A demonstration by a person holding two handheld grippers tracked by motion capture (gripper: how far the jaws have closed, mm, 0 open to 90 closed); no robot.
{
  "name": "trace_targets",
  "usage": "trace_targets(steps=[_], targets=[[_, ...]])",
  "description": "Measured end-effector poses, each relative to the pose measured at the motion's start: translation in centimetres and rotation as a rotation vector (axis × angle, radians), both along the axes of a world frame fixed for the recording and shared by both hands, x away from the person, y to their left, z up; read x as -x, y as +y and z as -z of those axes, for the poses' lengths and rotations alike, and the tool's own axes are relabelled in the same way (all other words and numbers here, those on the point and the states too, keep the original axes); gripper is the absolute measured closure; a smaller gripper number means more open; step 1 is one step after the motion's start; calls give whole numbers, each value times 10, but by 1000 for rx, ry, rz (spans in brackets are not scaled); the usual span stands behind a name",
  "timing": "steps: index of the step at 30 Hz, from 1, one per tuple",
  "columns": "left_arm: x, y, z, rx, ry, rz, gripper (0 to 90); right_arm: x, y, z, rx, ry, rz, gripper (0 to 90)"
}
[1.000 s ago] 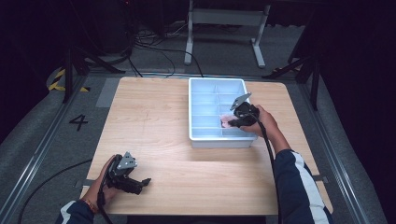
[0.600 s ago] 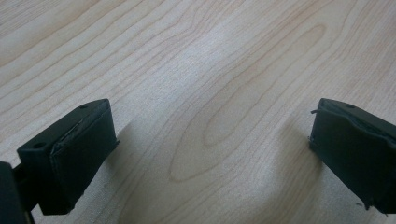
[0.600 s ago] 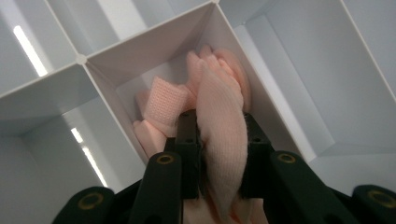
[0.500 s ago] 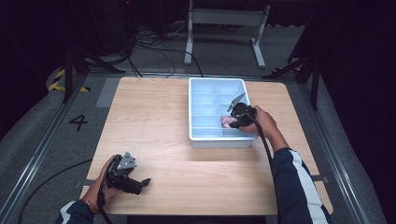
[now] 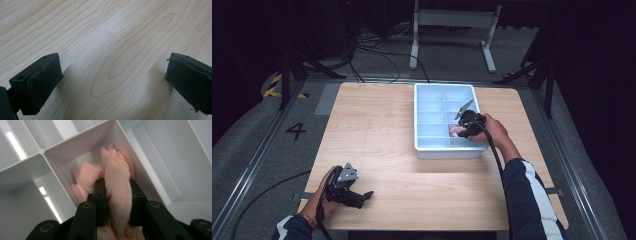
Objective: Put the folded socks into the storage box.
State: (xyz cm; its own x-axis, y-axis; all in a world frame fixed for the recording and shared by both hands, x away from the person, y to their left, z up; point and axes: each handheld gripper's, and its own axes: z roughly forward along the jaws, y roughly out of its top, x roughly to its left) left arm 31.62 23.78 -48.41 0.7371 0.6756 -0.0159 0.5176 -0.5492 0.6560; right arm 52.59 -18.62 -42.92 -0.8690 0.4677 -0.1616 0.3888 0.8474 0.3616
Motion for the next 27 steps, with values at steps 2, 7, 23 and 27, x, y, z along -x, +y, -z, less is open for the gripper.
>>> trace_targets(steps=[2, 7, 23, 27], targets=[[0, 0, 0, 0, 0, 0, 7, -1, 0, 0, 4, 6, 1, 727], [0, 0, 0, 0, 0, -1, 7, -2, 2, 1, 20, 31, 12, 722], [1, 0, 0, 0, -1, -4, 7, 1, -1, -3, -13, 10, 40, 646], [1, 0, 0, 0, -1, -4, 7, 3, -3, -7, -33, -8, 54, 590]])
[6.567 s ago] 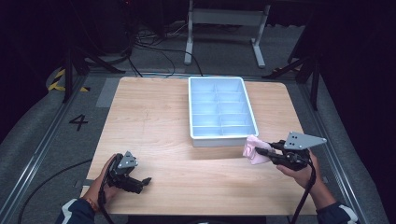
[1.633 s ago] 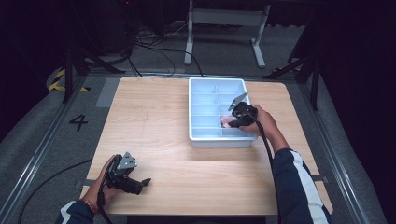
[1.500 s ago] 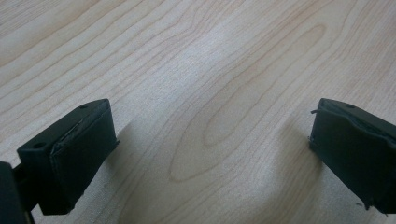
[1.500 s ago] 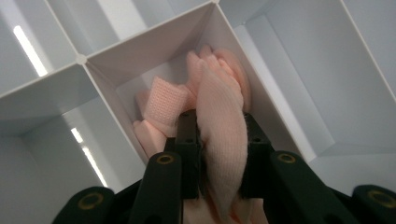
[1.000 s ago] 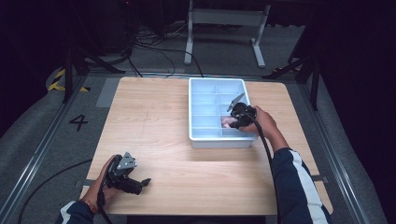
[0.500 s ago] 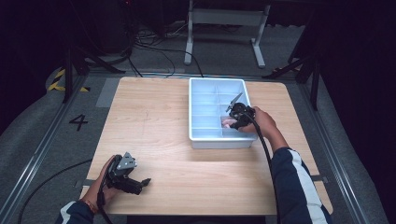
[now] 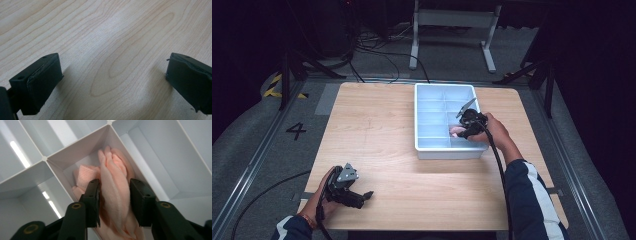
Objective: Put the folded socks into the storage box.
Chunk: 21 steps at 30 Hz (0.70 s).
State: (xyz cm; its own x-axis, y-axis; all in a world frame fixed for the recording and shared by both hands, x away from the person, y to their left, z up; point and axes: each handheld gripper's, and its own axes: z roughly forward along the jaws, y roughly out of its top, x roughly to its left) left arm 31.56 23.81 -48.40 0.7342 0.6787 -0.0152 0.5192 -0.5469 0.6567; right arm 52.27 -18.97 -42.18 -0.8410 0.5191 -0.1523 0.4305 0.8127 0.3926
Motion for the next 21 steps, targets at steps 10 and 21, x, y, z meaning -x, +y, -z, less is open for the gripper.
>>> trace_targets(steps=[10, 21], targets=[[0, 0, 0, -1, 0, 0, 7, 3, -12, -10, -43, -21, 23, 512], [0, 0, 0, 0, 0, 0, 7, 7, -25, -21, -134, -85, 83, 463]])
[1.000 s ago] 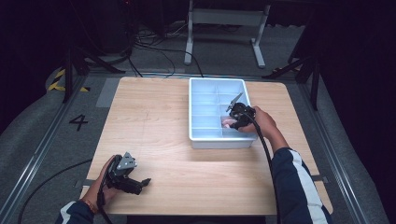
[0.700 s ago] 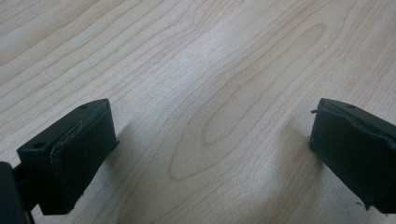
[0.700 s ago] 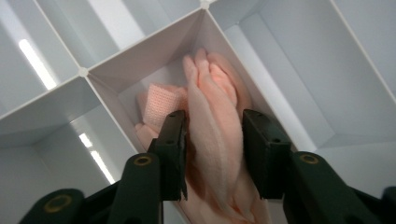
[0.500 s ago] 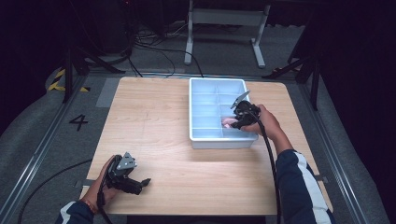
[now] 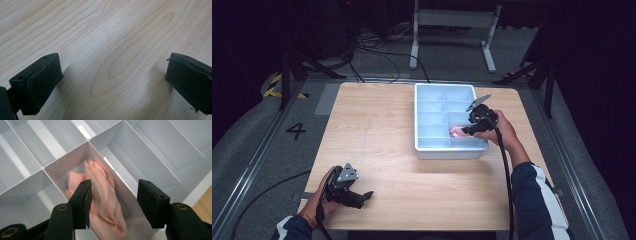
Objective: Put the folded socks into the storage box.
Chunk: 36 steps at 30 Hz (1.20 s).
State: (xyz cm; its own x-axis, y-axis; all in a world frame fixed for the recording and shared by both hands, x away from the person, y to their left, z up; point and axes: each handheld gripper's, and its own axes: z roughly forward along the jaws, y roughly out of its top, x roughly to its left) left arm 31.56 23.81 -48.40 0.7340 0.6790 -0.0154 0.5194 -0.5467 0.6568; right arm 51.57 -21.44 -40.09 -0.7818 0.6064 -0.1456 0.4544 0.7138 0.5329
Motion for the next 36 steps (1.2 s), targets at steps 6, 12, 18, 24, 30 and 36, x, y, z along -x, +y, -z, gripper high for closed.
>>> trace_targets(steps=[6, 12, 18, 24, 30, 36], targets=[[0, 0, 0, 0, 0, 0, 7, 7, -13, -10, -59, -39, 14, 507], [0, 0, 0, 0, 0, 0, 7, 19, -21, -26, -116, -75, 1, 522], [0, 0, 0, 0, 0, 0, 7, 32, -26, -35, -128, -102, -11, 510], [0, 0, 0, -1, 0, 0, 7, 45, -31, -43, -135, -136, -17, 492], [0, 0, 0, 0, 1, 0, 6, 60, -34, -52, -136, -160, -36, 468], [0, 0, 0, 0, 1, 0, 7, 75, -35, -56, -118, -165, -54, 446]])
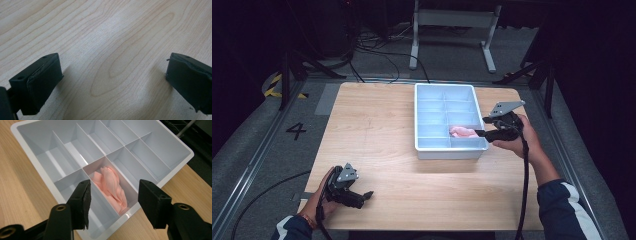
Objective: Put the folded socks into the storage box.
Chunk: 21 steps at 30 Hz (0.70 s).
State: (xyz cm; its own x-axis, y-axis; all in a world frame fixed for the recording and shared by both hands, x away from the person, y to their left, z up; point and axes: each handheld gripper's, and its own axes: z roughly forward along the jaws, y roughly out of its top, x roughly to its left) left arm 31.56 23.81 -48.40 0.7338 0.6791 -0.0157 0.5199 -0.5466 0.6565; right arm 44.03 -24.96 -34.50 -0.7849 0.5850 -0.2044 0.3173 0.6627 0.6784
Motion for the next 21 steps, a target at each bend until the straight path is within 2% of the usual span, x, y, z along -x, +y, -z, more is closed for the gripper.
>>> trace_targets(steps=[7, 15, 21], targets=[[0, 0, 0, 0, -1, 1, 7, 15, -5, 5, 10, -4, -17, 421], [0, 0, 0, 0, 0, 1, 7, 29, -17, 9, 7, -11, -12, 395], [0, 0, 0, 0, 0, 0, 7, 40, -25, 13, 0, -42, -5, 378]])
